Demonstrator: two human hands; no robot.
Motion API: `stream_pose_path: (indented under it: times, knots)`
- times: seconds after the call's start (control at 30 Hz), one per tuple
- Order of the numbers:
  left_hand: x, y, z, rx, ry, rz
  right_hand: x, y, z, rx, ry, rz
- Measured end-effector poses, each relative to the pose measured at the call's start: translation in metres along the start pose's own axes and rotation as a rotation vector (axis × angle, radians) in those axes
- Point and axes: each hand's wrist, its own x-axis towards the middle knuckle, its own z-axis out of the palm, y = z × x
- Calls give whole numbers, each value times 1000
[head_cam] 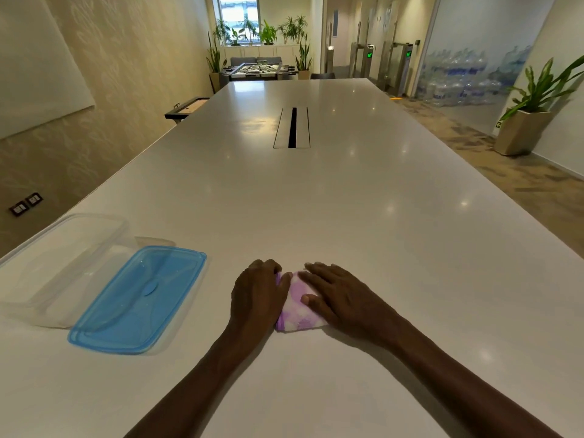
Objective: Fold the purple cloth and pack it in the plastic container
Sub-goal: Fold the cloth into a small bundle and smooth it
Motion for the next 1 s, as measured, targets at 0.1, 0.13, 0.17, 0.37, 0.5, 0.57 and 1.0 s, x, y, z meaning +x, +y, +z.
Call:
stream_pose_path:
  times: [0.1,0.13,0.17,0.37,0.5,0.57,1.0]
  knots:
    - [1,15,-2,-34,2,32,-2,-1,6,-76,-69,17]
    - [-1,23,-1,-66,-7,81,-3,-2,7,-113,-78,16]
    - [-5,32,1,-116,-16,147,-4,-3,8,-152,-82,12]
    - [-33,37,29,-232,-186,105,-9,-7,15,-121,-63,31]
    - [-37,19,36,-115,-200,164,-10,-5,21,-15,-58,48]
    - [-38,14,37,-90,-216,169,-10,-4,23,-27,-60,54]
    - [-24,-2,22,-106,-359,437,-8,-6,9,-131,-58,28]
